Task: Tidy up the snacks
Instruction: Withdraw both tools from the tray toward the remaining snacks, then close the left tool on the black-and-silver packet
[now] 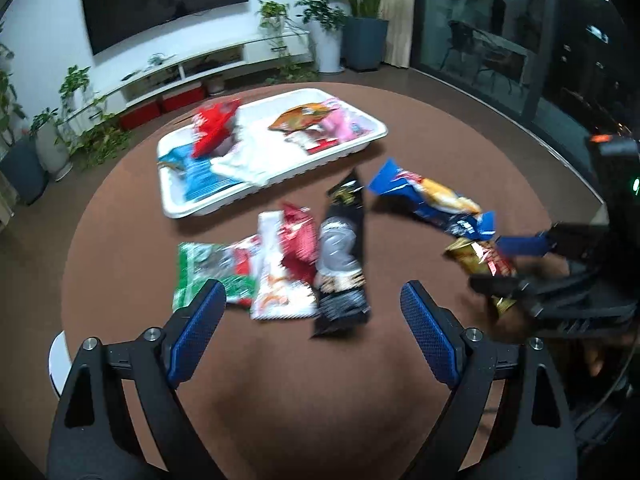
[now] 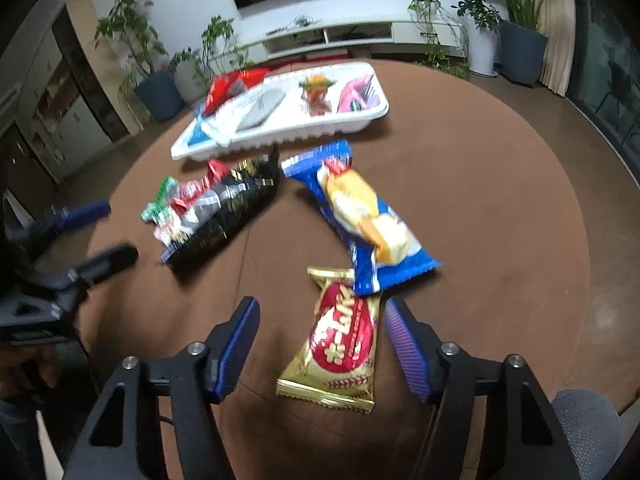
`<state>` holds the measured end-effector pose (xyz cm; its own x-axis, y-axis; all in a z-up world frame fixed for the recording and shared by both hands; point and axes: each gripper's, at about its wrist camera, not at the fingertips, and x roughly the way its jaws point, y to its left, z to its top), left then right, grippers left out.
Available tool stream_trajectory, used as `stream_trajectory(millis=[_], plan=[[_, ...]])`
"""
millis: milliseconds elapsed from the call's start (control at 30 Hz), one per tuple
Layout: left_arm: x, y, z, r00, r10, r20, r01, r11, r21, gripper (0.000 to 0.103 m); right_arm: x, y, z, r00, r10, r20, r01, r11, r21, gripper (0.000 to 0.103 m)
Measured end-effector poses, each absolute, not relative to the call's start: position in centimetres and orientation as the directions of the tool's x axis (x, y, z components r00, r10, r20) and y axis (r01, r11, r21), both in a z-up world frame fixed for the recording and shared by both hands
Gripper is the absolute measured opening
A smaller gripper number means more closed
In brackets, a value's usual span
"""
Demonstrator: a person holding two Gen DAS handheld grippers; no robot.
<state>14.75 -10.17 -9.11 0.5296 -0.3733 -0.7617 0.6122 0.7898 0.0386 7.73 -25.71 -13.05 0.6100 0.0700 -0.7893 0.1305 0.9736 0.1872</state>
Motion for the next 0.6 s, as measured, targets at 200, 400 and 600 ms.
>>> stream_trajectory(millis=[200, 400, 600], plan=[[16.7, -13.9, -10.0, 0.487, -0.32, -0.813, 0.634, 0.769, 0.078, 0.077, 7.3, -26.1, -13.9, 0.592, 0.059, -0.804, 0.145, 0.973, 0.178, 0.061], [18.9, -16.7, -11.9, 0.444, -0.228, -0.867, 0.631, 0.766, 0.122, 0.057, 6.9, -26.6, -14.0, 0.594, 0.061, -0.802, 0.153, 0.97, 0.188, 0.06], [20.2, -18.3, -13.2, 0.423, -0.158, -0.892, 0.633, 0.756, 0.166, 0.057, 6.7, -27.0, -14.0, 0.6, 0.076, -0.796, 0.149, 0.967, 0.205, 0.06]])
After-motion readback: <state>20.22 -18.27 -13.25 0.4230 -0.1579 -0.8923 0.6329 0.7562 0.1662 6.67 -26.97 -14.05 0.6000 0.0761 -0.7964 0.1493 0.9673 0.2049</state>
